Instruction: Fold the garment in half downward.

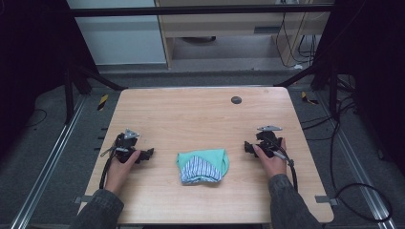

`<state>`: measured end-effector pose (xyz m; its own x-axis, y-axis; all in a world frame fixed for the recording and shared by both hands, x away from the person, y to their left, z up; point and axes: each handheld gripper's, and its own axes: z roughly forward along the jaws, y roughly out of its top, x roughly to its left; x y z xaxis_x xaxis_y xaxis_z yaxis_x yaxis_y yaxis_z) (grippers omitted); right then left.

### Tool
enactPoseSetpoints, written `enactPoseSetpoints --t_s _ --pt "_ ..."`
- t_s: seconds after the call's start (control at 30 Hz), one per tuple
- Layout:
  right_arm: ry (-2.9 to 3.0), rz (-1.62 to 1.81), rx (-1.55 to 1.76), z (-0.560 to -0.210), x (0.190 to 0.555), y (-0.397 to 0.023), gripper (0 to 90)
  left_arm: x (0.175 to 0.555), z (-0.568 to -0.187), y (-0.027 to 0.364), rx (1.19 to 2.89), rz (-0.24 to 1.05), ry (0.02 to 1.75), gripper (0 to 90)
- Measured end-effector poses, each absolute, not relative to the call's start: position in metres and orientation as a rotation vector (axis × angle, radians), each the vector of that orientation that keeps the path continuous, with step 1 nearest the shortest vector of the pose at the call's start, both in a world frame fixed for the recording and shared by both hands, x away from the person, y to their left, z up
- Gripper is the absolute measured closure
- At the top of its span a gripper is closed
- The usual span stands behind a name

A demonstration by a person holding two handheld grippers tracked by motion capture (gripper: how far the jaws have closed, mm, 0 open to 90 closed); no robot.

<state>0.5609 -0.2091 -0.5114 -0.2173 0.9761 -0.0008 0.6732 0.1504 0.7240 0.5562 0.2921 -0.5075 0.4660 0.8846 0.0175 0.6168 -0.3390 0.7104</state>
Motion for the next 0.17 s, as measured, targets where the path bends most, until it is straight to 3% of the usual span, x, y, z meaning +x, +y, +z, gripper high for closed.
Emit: enactPoseSetpoints --t_s 0.17 --pt "1.912 0.814 1.612 -0.5117 0.5579 -0.2068 0.2 0.5563 -0.5075 0.2923 2.073 0.544 1.249 0.0"
